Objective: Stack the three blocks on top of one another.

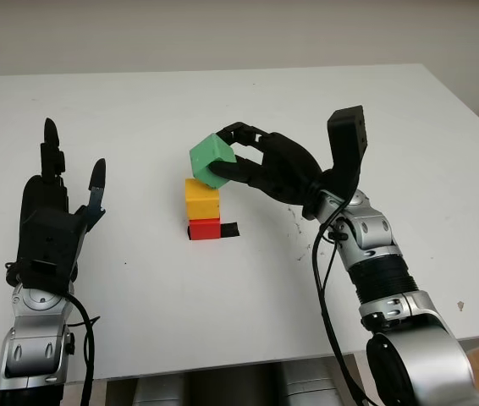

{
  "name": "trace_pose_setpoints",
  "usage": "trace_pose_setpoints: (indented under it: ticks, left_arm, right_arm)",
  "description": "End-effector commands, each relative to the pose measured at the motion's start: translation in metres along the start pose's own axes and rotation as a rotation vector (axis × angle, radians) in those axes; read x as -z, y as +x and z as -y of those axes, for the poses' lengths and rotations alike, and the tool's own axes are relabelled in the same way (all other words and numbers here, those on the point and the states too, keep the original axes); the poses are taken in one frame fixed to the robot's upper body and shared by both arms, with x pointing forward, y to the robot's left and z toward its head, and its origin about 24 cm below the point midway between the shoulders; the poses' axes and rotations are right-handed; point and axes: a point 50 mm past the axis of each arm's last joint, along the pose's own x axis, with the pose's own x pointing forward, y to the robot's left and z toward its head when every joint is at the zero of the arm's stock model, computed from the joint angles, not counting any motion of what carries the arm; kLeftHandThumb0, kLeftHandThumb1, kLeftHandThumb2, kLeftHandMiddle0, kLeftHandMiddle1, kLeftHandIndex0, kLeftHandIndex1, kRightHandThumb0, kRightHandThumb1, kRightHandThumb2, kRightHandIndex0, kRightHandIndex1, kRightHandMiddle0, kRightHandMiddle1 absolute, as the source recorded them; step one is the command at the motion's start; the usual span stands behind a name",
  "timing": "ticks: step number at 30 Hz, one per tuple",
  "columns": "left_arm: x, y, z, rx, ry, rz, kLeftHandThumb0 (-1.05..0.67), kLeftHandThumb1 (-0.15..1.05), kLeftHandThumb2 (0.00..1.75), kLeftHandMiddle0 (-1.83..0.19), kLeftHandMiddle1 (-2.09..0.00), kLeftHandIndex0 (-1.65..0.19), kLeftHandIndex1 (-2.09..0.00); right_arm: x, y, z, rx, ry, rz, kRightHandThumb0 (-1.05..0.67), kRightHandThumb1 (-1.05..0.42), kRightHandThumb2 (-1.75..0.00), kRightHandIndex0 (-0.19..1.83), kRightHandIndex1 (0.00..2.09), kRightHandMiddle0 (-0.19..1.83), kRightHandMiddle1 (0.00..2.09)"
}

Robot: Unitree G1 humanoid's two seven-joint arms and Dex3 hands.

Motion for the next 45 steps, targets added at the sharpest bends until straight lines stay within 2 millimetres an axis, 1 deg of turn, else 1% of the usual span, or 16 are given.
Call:
trace_pose_setpoints:
  ticks: [1, 9, 19, 29, 35, 45]
  left_arm:
    - [-0.0042, -0.0011, -0.0001, -0.008, -0.004, 0.016, -0.67, 1.05, 0.58, 0.15, -0.05, 0.1, -0.05]
    - [-0.0033, -0.0033, 0.0004, -0.006, -0.007, 0.011, -0.68, 1.05, 0.58, 0.16, -0.05, 0.11, -0.05]
    - [-0.0028, -0.0028, 0.0008, -0.007, -0.012, 0.01, -0.68, 1.05, 0.57, 0.16, -0.05, 0.11, -0.05]
    - [-0.0033, -0.0034, 0.0008, -0.006, -0.01, 0.011, -0.68, 1.05, 0.57, 0.17, -0.05, 0.1, -0.05]
    - [-0.0025, -0.0034, 0.0009, -0.009, -0.008, 0.006, -0.68, 1.05, 0.57, 0.16, -0.05, 0.11, -0.05]
    - [-0.0018, -0.0038, 0.0018, -0.011, -0.011, 0.004, -0.69, 1.05, 0.57, 0.16, -0.06, 0.1, -0.06]
  right_arm:
    - [-0.0095, 0.0042, -0.0028, -0.014, -0.026, 0.03, -0.49, -0.97, -0.06, 0.19, 0.05, 0.3, 1.71]
    - [-0.0125, 0.0065, -0.0048, -0.024, -0.06, 0.031, -0.48, -0.97, -0.06, 0.19, 0.05, 0.3, 1.7]
    - [-0.0112, 0.0063, -0.0036, -0.023, -0.093, 0.014, -0.48, -0.96, -0.05, 0.17, 0.04, 0.3, 1.74]
    - [-0.0122, 0.0053, -0.0025, -0.013, -0.179, 0.011, -0.46, -0.96, -0.05, 0.2, 0.06, 0.3, 1.75]
    - [-0.0147, 0.0046, -0.0016, 0.002, -0.245, 0.014, -0.45, -0.94, -0.05, 0.22, 0.07, 0.29, 1.72]
    - [-0.0161, 0.0043, -0.0014, 0.016, -0.277, 0.016, -0.45, -0.93, -0.05, 0.24, 0.07, 0.34, 1.66]
